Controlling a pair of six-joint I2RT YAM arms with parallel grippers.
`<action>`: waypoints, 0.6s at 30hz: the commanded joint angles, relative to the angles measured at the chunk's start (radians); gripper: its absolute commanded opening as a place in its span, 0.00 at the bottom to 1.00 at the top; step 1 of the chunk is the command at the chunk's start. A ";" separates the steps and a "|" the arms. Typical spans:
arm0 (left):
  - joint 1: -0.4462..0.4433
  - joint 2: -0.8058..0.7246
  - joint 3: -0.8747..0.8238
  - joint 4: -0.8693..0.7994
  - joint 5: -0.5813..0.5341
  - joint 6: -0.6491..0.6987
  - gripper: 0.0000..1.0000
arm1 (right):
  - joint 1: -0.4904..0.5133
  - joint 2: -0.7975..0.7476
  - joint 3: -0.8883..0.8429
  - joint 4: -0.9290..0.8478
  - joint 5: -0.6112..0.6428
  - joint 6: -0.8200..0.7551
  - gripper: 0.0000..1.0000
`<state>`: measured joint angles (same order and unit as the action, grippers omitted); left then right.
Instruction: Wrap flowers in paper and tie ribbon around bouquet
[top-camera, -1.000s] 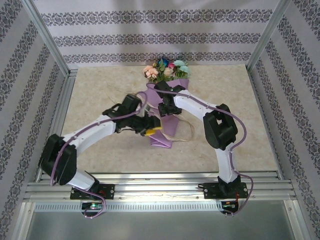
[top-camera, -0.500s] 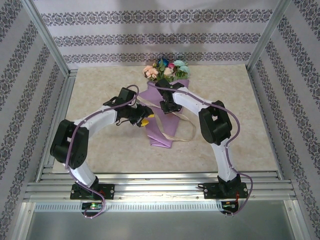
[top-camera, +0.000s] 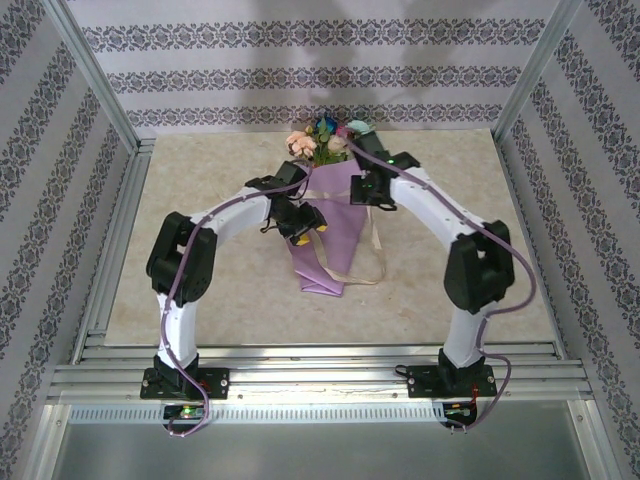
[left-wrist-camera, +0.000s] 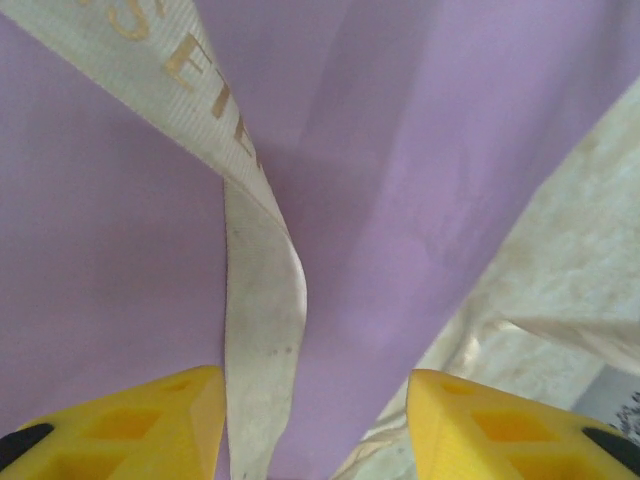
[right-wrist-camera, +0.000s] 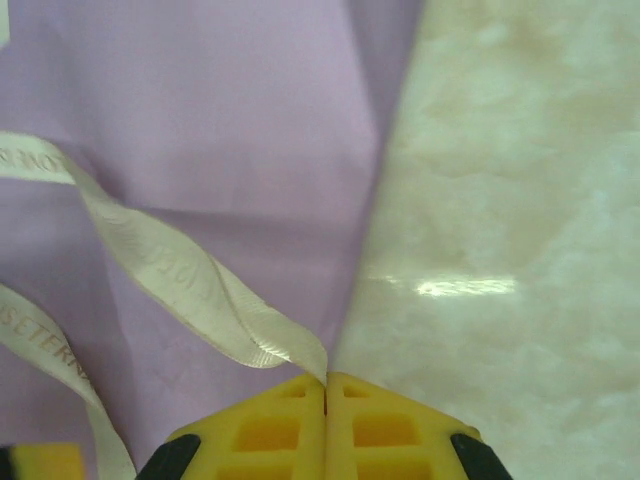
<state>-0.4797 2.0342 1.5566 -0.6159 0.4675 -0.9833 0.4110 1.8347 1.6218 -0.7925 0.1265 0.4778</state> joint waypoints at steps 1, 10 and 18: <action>-0.021 0.070 0.106 -0.130 -0.087 0.070 0.52 | -0.062 -0.083 -0.091 0.002 -0.046 0.081 0.00; -0.026 0.209 0.259 -0.271 -0.275 0.155 0.14 | -0.266 -0.383 -0.423 0.052 -0.095 0.253 0.00; 0.083 0.016 0.083 -0.205 -0.274 0.121 0.00 | -0.412 -0.575 -0.677 -0.020 -0.170 0.426 0.00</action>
<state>-0.4419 2.1563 1.6905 -0.8066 0.2157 -0.8558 0.0029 1.2854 1.0161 -0.7574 0.0074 0.7990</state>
